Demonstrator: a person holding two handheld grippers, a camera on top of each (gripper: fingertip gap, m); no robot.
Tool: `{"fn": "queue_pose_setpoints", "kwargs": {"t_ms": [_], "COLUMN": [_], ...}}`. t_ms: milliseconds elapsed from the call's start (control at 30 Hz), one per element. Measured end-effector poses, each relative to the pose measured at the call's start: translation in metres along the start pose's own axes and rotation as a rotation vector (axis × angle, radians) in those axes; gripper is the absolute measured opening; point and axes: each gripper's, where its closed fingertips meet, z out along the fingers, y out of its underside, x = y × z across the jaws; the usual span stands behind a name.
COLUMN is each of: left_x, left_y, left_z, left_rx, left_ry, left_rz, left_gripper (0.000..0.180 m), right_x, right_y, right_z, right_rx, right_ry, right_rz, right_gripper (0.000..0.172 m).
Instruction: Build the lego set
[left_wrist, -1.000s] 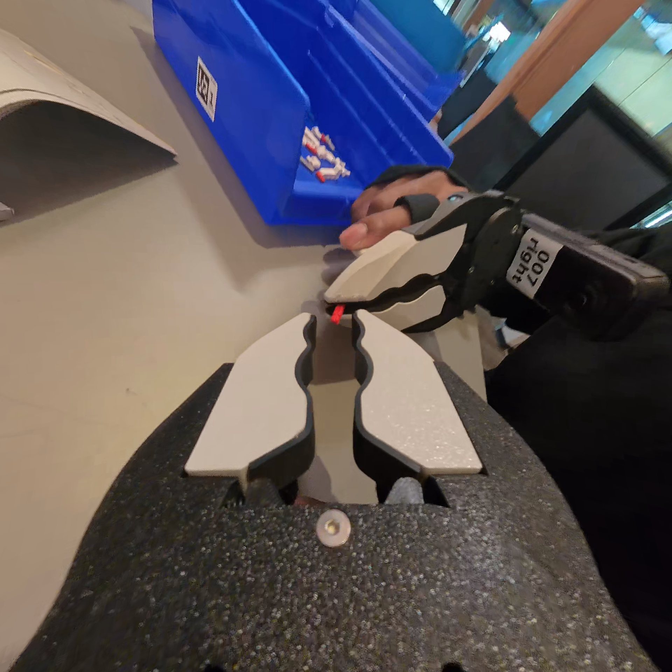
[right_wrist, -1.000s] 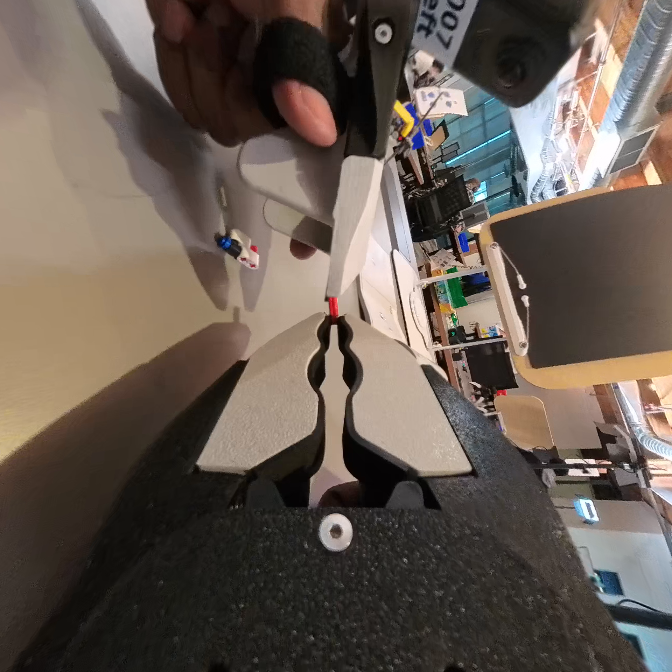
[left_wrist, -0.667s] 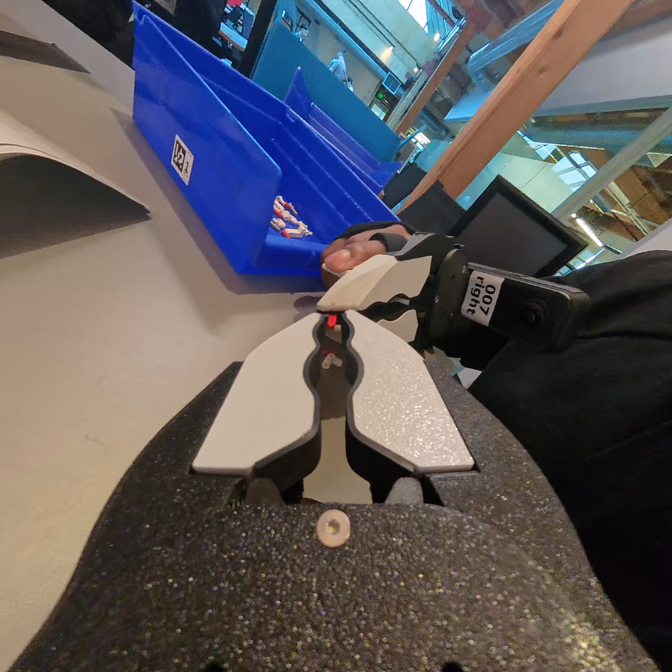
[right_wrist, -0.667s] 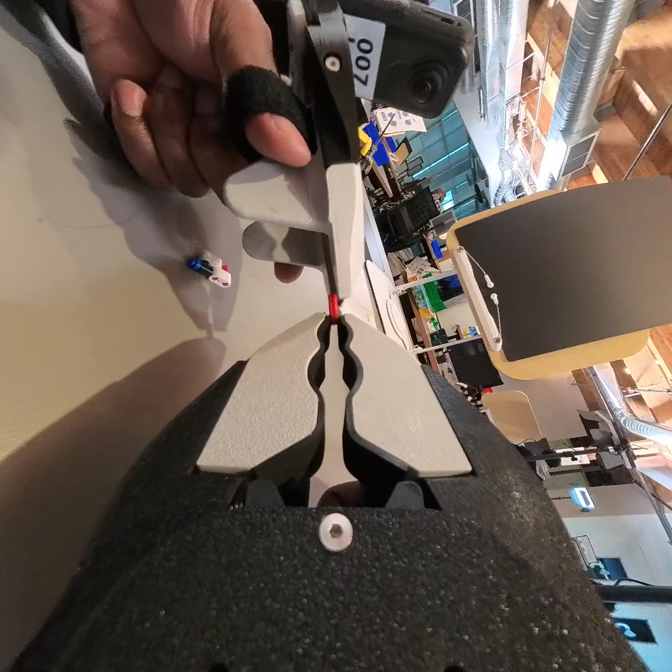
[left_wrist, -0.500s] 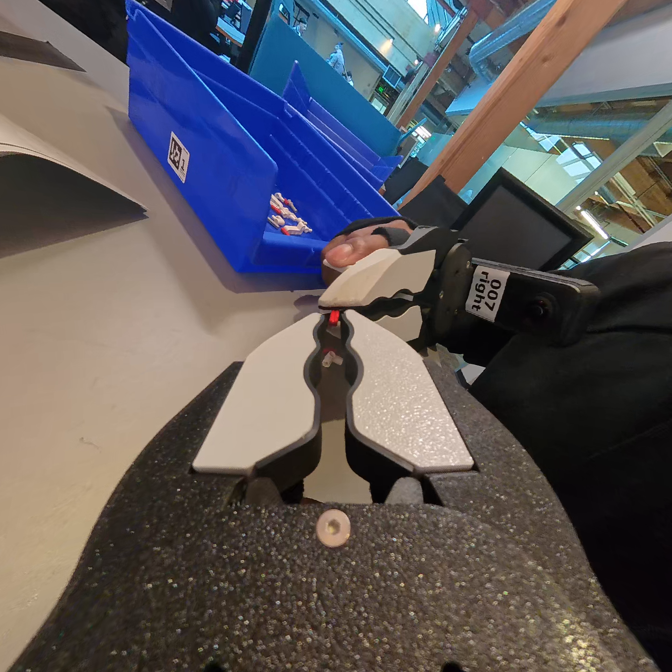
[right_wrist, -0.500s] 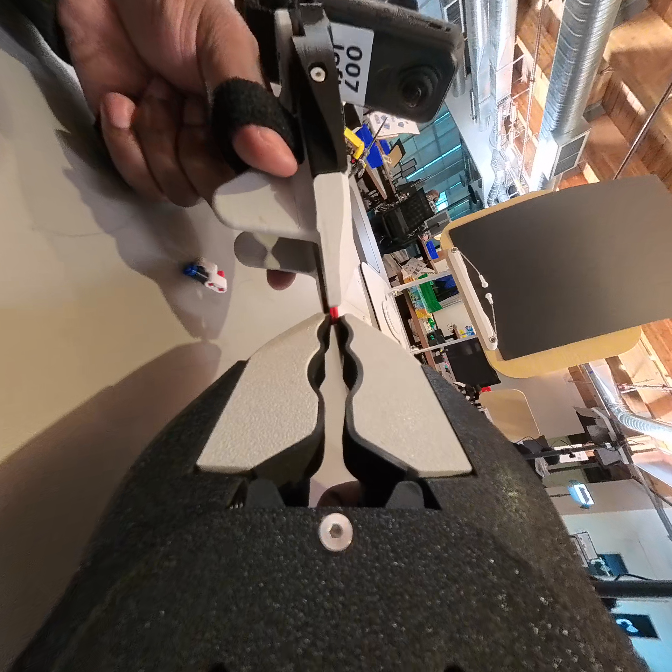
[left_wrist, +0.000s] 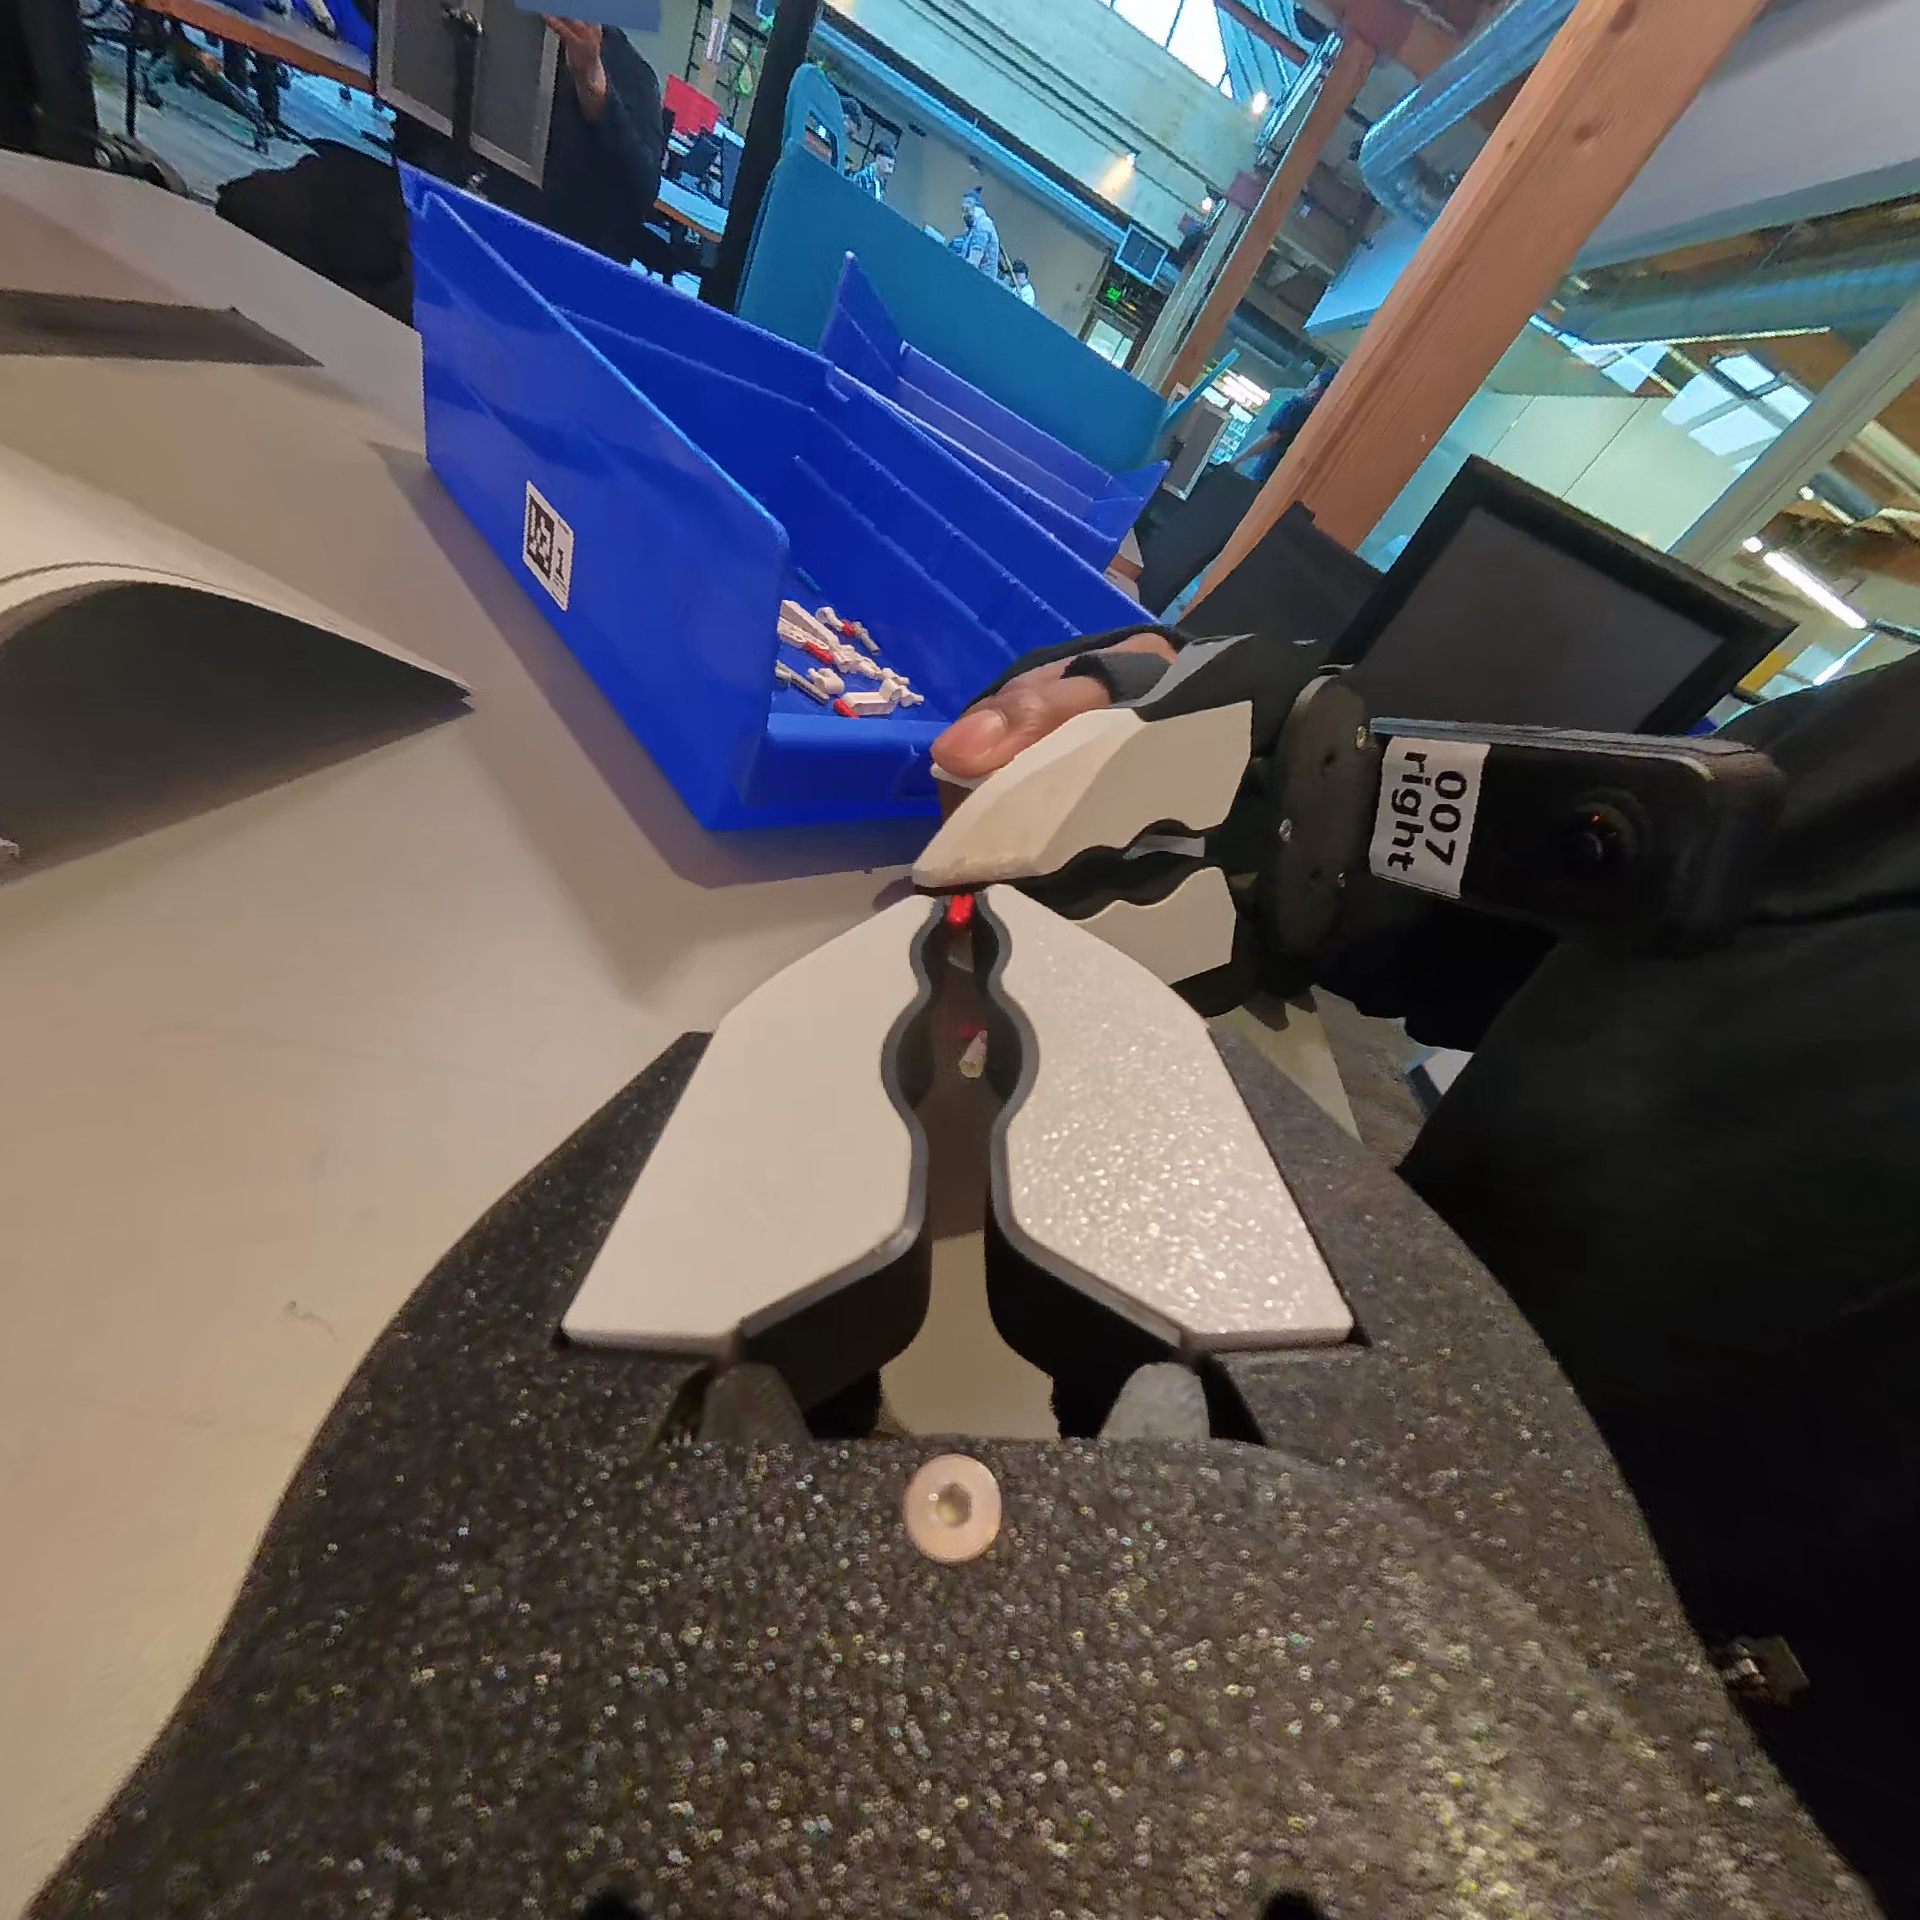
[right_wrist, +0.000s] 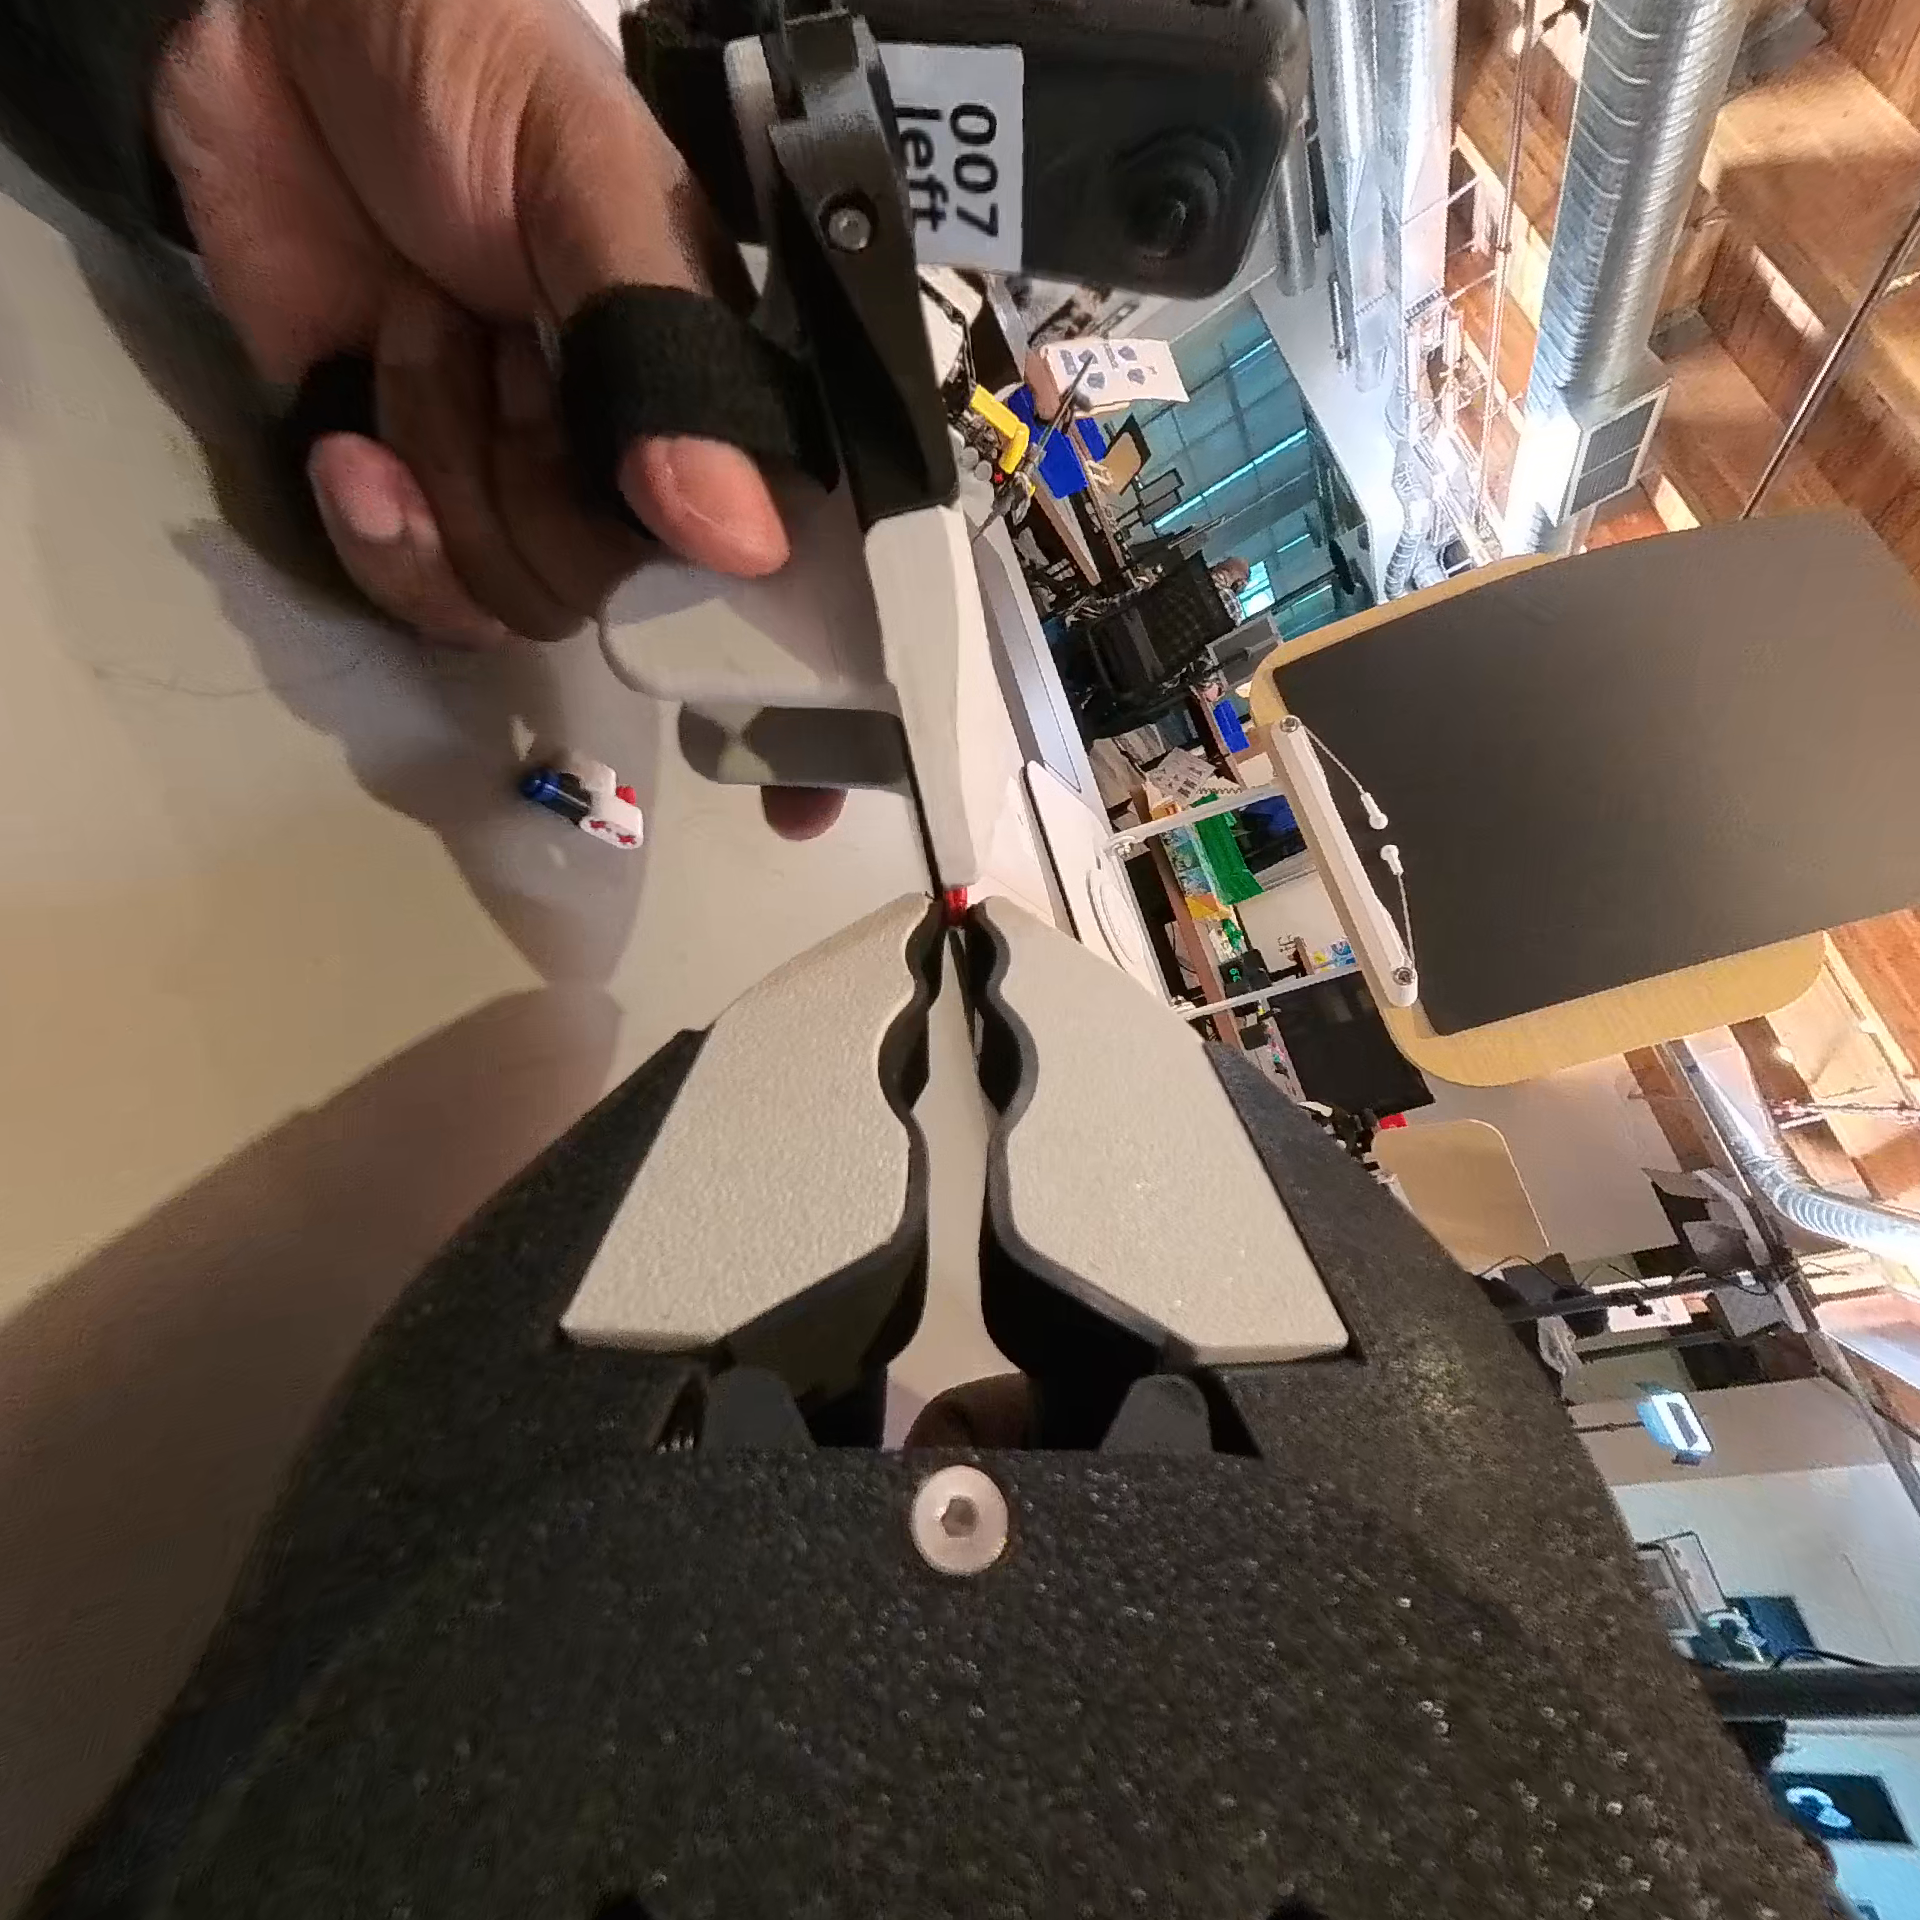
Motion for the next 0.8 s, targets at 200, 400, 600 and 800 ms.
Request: {"fn": "queue_pose_setpoints", "kwargs": {"t_ms": [200, 400, 600, 800], "left_x": [0.003, 0.005, 0.011, 0.013], "left_y": [-0.011, -0.014, -0.002, 0.005], "left_z": [-0.005, -0.013, -0.007, -0.005], "left_rx": [0.027, 0.019, -0.043, -0.088], "left_ry": [-0.016, -0.011, 0.007, -0.014], "left_rz": [0.032, 0.058, 0.08, 0.131], "left_gripper": [0.004, 0.004, 0.004, 0.004], "right_x": [0.006, -0.011, -0.053, -0.068], "right_y": [0.014, 0.039, 0.052, 0.053], "right_z": [-0.01, -0.051, -0.072, -0.074], "right_rx": [-0.064, -0.205, -0.357, -0.377], "right_ry": [-0.071, -0.266, -0.473, -0.596], "right_rz": [0.055, 0.362, 0.332, 0.348], "right_gripper": [0.022, 0.022, 0.023, 0.022]}}
